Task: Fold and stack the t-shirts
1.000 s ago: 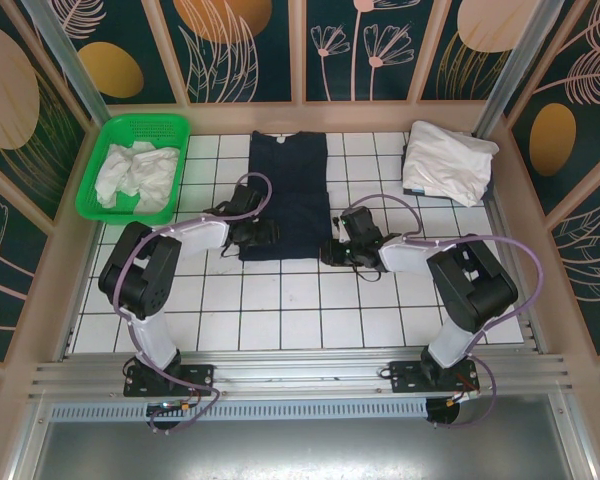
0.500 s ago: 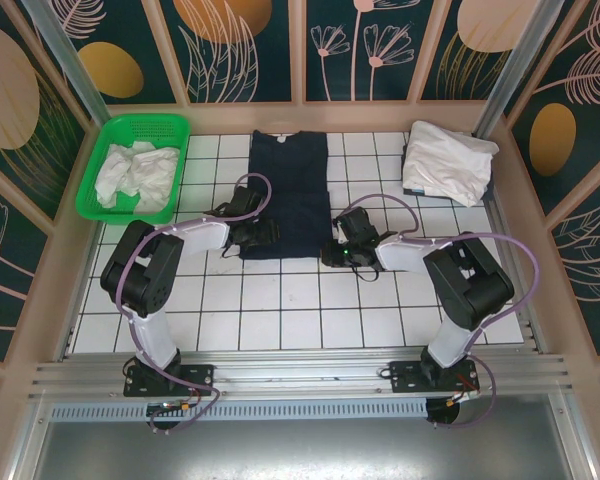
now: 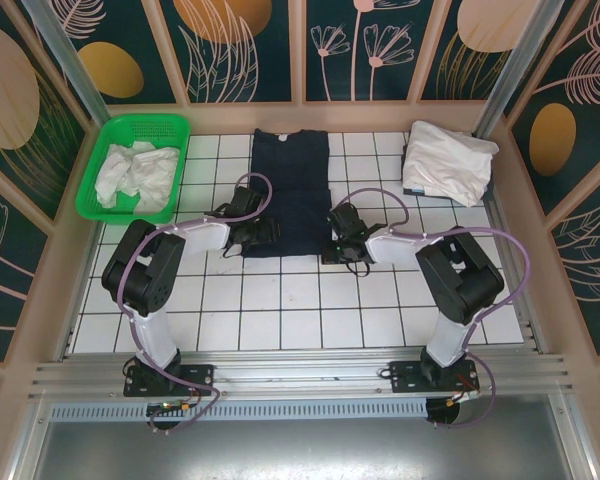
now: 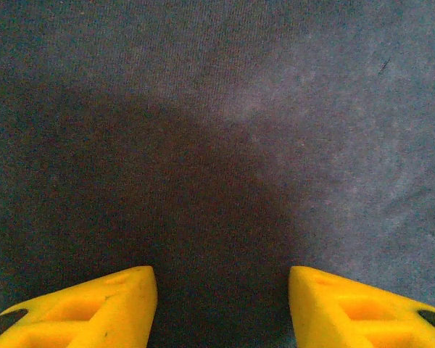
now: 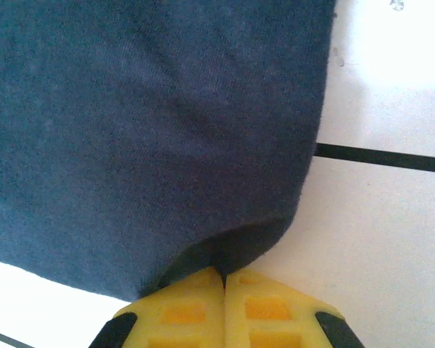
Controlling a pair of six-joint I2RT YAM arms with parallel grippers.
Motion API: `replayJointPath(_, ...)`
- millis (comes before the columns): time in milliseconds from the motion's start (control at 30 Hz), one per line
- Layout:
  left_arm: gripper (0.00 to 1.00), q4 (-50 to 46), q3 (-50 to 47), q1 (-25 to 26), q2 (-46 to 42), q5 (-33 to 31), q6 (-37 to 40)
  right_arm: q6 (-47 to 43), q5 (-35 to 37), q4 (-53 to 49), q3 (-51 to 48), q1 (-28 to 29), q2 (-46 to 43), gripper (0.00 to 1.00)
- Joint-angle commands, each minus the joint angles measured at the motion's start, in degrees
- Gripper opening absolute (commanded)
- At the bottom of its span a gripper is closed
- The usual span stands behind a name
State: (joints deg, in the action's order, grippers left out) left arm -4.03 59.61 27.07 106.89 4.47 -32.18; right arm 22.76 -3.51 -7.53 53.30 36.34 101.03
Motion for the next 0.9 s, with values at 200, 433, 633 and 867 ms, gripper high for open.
replayJointPath(200,0.52,-3.94,-2.13,-0.20,2.26,-1.19,1.45,-0.16,3.63,-0.03,0.06,0.25,-4.03,0.00)
replayJointPath(433,0.50,-4.90,-2.49,-0.23,2.94,-2.34,2.30,-2.30,3.97,-3.80,-3.70,-2.96,-9.95,0.00)
replayJointPath(633,0.49,-5.01,-2.75,-0.18,3.14,-1.93,2.99,-5.22,4.12,-6.32,-7.23,-6.34,-14.76,0.00)
replayJointPath(867,0.49,-5.10,-3.36,-0.18,2.98,-0.89,3.05,-8.05,5.40,-9.78,-6.20,-7.53,-17.58,0.26)
